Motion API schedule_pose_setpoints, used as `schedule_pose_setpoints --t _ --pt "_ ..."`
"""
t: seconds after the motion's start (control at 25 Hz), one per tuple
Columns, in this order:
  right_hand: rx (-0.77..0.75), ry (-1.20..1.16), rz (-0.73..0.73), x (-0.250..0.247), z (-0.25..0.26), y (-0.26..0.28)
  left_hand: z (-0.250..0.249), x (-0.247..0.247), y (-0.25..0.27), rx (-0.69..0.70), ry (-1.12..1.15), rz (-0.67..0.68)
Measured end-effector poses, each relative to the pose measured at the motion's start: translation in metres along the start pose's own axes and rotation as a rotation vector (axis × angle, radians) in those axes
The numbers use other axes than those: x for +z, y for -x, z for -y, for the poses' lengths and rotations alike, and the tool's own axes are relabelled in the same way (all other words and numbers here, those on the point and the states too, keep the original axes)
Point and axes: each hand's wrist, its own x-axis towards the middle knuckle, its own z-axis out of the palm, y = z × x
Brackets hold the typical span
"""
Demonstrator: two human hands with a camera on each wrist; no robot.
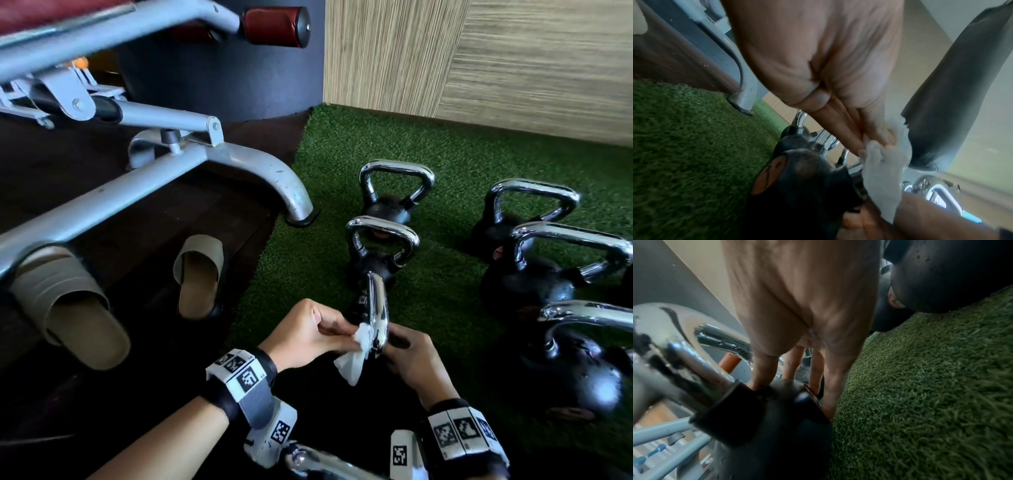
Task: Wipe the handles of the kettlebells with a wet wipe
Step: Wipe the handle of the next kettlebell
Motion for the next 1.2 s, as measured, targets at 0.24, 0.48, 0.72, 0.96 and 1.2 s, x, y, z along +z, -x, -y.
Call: schedule_pose_setpoints --t 0.24,0.48,0.72,0.96,1.2 --pt "0.016 0.003 -0.013 -0.002 -0.003 -0.003 0.009 0.006 0.011 0.052 -0.171 -0.066" --pt "-0.027 0.22 -0.106 -0.008 0.027 0.008 0.008 0.002 0.009 -0.045 -0.211 -0.133" --pt "-0.451 0.111 -0.23 -0.013 0.118 0.039 -0.026 -0.013 -0.009 -0.159 0.166 -0.301" --pt "-0.596 0.117 -0.224 0.007 0.137 0.047 -0.064 -0.015 -0.012 -0.208 0.343 -0.146" --pt "-0.412 -0.101 -0.33 -0.019 0.117 0.029 -0.049 -0.022 -0.014 -0.225 0.086 -0.023"
